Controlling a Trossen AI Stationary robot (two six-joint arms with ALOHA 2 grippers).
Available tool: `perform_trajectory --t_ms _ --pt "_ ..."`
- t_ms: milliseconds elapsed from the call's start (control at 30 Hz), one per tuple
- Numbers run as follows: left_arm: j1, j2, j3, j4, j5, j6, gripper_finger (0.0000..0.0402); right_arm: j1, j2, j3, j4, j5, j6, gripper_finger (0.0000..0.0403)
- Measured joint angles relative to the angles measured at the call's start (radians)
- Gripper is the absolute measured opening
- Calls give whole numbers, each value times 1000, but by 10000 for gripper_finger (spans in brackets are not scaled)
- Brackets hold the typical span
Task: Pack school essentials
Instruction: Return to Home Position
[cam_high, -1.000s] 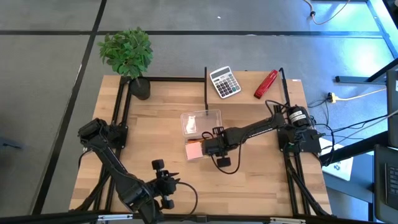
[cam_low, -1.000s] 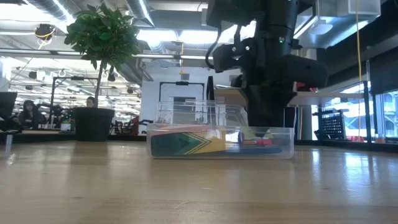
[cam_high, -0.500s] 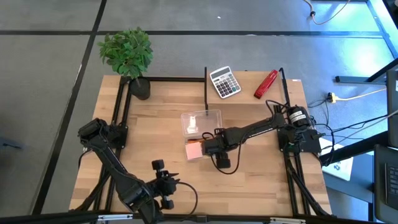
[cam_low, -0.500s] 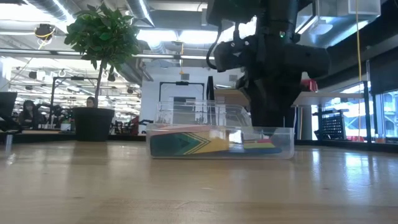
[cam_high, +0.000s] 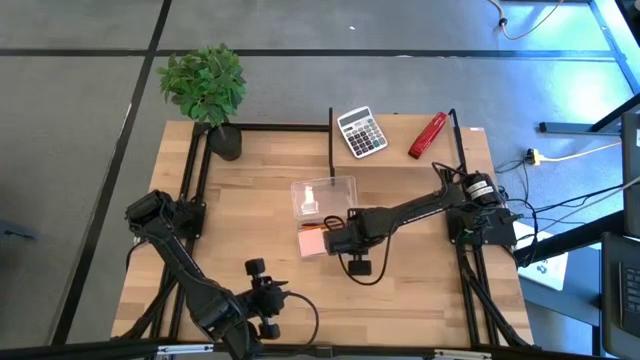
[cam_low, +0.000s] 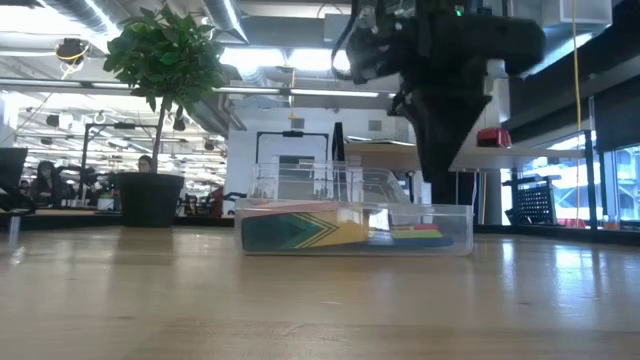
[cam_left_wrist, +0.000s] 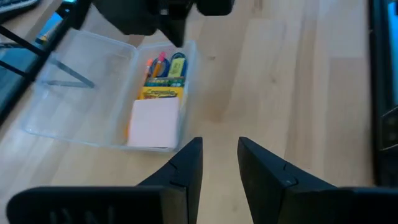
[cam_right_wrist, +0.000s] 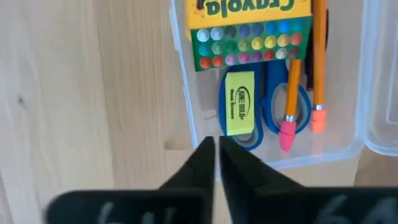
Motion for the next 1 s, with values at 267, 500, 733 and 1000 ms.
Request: perform_trajectory --t_ms 267,500,733,1000 --pt "8 0 0 40 88 12 94 41 0 99 -78 1 -1 10" --pt "51 -4 0 -14 165 103 73 94 -32 217 -229 60 -34 5" --pt "116 -75 0 -142 112 140 5 131 -209 214 -289 202 58 3" --pt "132 -249 -48 -164 26 229 2 146 -523 13 -81 223 -21 2"
